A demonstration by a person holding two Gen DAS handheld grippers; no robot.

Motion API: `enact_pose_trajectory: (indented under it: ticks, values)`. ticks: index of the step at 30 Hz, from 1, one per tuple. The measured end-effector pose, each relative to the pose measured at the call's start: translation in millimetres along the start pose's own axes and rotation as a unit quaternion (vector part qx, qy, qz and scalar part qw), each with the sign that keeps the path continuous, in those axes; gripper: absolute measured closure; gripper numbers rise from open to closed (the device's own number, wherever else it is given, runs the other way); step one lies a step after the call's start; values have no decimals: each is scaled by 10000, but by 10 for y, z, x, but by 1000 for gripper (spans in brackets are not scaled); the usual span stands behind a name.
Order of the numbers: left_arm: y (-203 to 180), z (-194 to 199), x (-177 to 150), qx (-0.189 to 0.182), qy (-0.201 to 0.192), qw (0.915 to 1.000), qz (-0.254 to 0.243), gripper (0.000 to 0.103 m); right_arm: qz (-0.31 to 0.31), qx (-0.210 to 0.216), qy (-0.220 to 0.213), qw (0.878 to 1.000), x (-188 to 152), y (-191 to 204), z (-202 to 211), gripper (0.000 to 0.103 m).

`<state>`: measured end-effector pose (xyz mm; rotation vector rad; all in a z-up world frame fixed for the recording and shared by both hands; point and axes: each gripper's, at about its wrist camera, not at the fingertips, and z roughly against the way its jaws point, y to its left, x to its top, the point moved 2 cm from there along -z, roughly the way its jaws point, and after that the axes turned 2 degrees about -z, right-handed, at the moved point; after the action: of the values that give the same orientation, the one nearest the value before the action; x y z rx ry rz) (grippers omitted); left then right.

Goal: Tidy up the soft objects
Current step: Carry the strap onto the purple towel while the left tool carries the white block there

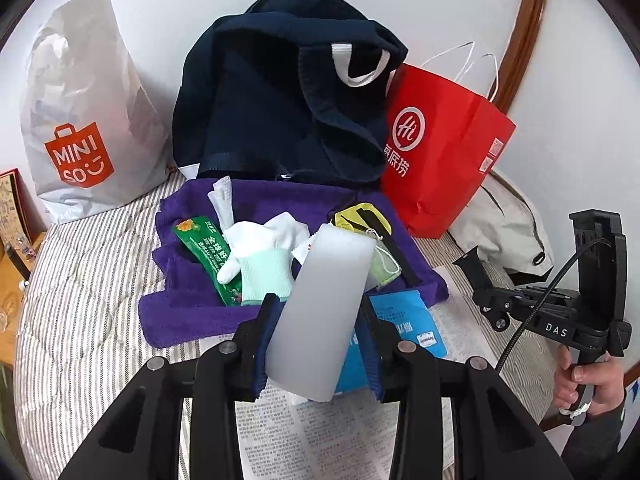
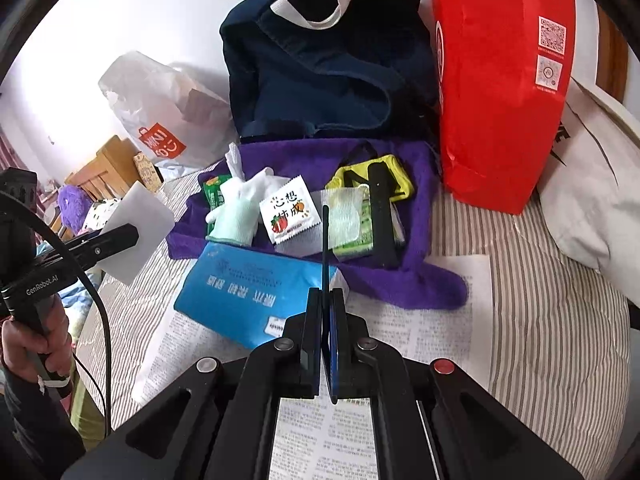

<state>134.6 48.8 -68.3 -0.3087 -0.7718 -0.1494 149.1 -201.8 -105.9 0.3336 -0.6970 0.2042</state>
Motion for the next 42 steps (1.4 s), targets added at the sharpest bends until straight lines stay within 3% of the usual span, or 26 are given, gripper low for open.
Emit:
enact_pose_trajectory:
  ticks: [18, 42]
  values:
    - [178, -188, 356, 117, -31, 9999, 54, 67, 61, -93, -113, 9999, 384, -48, -174, 100]
    - [440, -713, 682, 248, 343, 9989, 207, 67, -2, -90, 188, 9998, 919, -205, -934, 100]
